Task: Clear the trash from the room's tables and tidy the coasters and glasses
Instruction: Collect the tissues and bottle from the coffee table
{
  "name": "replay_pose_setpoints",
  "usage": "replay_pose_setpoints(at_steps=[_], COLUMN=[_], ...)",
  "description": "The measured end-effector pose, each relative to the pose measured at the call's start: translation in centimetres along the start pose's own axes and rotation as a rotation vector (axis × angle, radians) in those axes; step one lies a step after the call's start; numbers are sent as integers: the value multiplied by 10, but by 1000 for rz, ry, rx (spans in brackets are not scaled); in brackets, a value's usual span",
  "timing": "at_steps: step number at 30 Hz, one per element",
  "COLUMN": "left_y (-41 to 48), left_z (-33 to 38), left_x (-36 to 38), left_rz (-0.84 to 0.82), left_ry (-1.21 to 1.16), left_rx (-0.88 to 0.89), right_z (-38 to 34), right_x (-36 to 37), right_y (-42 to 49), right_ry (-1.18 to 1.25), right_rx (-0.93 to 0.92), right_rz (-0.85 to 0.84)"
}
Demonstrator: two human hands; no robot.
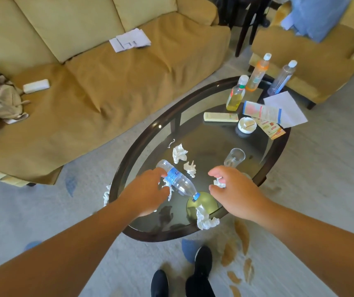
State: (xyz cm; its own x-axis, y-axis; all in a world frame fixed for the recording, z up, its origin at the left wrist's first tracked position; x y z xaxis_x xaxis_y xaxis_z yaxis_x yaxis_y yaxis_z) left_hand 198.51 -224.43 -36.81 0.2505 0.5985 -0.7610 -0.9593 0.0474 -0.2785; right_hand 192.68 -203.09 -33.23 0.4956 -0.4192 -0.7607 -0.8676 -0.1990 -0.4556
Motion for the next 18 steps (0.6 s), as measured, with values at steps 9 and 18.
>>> replay_pose_setpoints(at_steps=[9, 18], left_y=[24, 37], left_z=[-18, -65], left_x=[71, 154], left_rz=[-92, -283], left_ry=[-96, -142], left_rx=[-96, -123], right_z=[40, 92], right_x=[50, 143], right_y=[48, 60], right_ry=[-26, -28], right_rx=[35, 174], right_rz=[-176, -289])
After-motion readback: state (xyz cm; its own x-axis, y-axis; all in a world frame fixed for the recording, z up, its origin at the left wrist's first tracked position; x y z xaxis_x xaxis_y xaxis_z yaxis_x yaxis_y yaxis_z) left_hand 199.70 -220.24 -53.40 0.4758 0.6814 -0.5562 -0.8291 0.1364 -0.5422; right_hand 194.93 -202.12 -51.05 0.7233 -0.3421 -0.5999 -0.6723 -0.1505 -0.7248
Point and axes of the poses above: each hand's wrist, its own y-axis towards the middle knuckle, its own x-axis out of the palm, z = x × y, the point moved 6 cm from there along y, towards the middle knuckle, and after that the axes turned 14 degrees about x, right-handed, at the moved point
